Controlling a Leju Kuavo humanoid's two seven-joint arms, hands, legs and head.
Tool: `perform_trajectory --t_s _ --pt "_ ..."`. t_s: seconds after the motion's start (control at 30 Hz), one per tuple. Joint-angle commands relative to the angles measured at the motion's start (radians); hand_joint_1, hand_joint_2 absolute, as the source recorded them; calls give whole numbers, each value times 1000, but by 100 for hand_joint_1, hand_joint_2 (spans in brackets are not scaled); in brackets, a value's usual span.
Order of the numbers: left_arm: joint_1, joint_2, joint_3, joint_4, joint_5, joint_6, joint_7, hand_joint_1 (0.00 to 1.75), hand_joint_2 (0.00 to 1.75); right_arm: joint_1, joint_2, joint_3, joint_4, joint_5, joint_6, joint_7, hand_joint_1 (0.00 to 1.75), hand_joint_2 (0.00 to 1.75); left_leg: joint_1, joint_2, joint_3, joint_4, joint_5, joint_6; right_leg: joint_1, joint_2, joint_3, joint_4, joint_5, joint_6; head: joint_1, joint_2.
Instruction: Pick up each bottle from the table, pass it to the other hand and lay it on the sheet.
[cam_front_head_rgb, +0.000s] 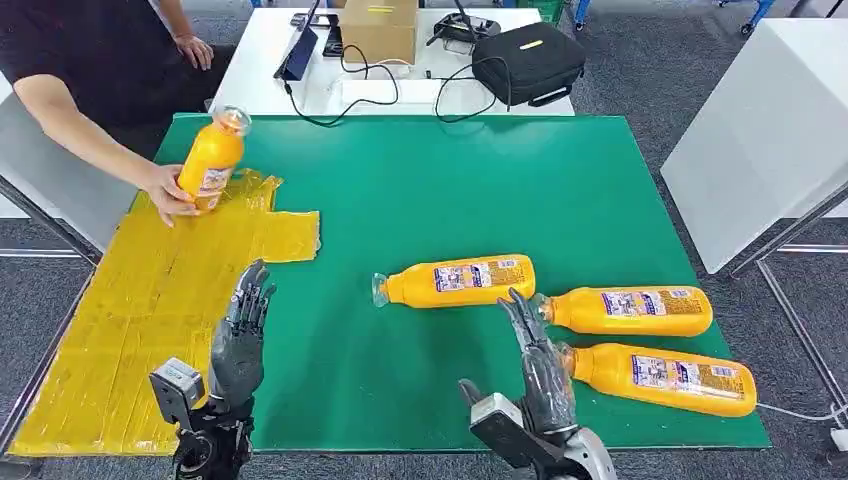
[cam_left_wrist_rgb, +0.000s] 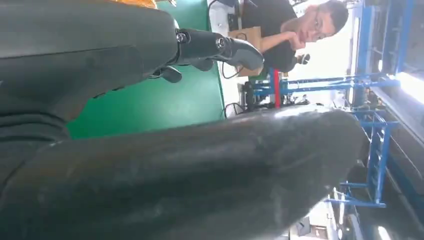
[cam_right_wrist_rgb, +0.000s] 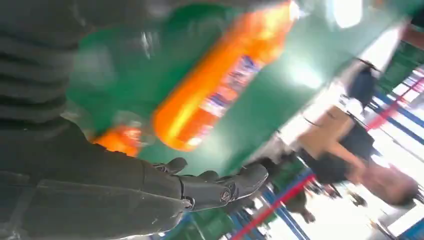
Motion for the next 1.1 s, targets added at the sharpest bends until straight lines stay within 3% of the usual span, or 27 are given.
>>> perform_trajectory --t_s 0.03,0.17,0.33,0.4,0.43,0.6,1.1 --pt "0 7 22 39 34 -4 8 0 0 218 35 -277 -350 40 132 -52 0 175 -1 -4 3 0 -2 1 -1 -5 5 1 -4 -3 0 0" --pt "-45 -6 51 98 36 -11 11 0 0 185 82 -492 -338 -12 173 -153 0 175 -1 -3 2 -1 -3 1 0 -4 4 0 -2 -2 0 0" --pt "-64 -10 63 118 34 -5 9 0 0 80 86 -595 -224 -23 216 -186 0 175 0 -3 5 -1 -2 2 0 -3 6 -2 -2 -3 0 0" --pt "-65 -9 69 124 35 -4 10 0 0 39 78 -612 -171 -4 214 -175 0 175 0 -2 10 -2 -4 3 1 -3 12 -3 -3 -5 0 0" --pt "-64 -11 72 124 35 -4 10 0 0 29 80 -616 -158 4 208 -173 0 175 0 1 5 -2 -2 2 1 1 6 -3 0 -3 0 0" --pt "-50 -18 93 104 29 -6 7 0 0 -21 51 -676 -35 109 162 -123 0 175 0 0 8 -3 -2 2 1 -1 9 -4 -1 -4 0 0" --pt "-36 -18 114 107 18 -36 -6 0 0 -64 -1 -732 95 207 162 -142 0 175 0 1 6 -2 -2 3 1 0 7 -3 0 -3 0 0"
